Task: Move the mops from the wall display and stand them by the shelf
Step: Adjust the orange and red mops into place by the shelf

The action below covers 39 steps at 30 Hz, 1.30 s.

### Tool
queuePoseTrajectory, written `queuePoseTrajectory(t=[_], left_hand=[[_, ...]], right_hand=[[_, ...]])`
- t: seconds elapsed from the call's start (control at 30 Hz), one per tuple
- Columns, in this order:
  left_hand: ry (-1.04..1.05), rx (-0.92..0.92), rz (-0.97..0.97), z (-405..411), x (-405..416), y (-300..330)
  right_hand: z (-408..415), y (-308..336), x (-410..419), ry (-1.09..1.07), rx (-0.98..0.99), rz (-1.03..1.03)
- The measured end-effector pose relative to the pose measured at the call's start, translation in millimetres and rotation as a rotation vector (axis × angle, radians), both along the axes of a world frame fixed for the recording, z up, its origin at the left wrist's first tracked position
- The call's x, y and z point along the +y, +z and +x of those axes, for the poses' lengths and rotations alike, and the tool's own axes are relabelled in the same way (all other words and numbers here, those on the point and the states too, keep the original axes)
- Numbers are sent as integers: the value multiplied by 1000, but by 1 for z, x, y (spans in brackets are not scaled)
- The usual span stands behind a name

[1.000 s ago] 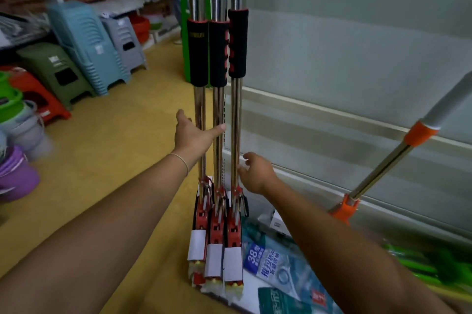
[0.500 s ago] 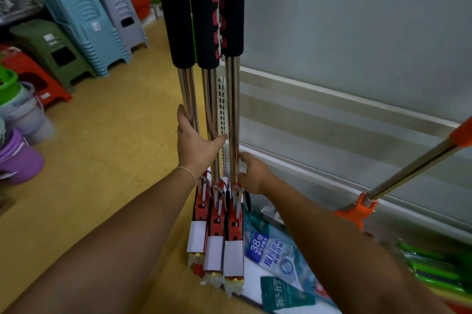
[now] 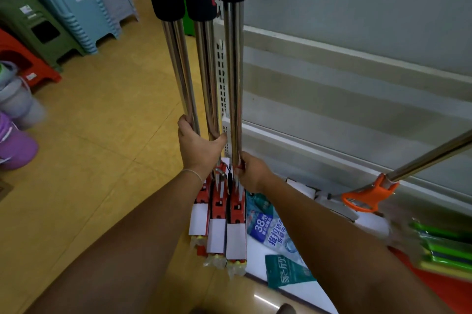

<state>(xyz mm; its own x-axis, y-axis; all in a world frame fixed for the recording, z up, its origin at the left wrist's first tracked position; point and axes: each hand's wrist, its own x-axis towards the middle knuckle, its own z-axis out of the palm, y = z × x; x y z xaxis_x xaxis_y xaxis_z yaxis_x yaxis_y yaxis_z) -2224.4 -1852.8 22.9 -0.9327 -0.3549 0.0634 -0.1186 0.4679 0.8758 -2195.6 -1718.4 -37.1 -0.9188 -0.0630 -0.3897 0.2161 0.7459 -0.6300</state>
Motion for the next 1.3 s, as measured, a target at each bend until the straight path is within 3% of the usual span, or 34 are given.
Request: queuePoseTrajectory(t=[0.5, 1.3], left_hand=[[-97, -34, -56, 5, -20, -2], [11, 2, -201, 7, -124, 18]], right_hand=[[11, -20, -3, -4, 116, 50], [-37, -30, -34, -198, 113, 62]])
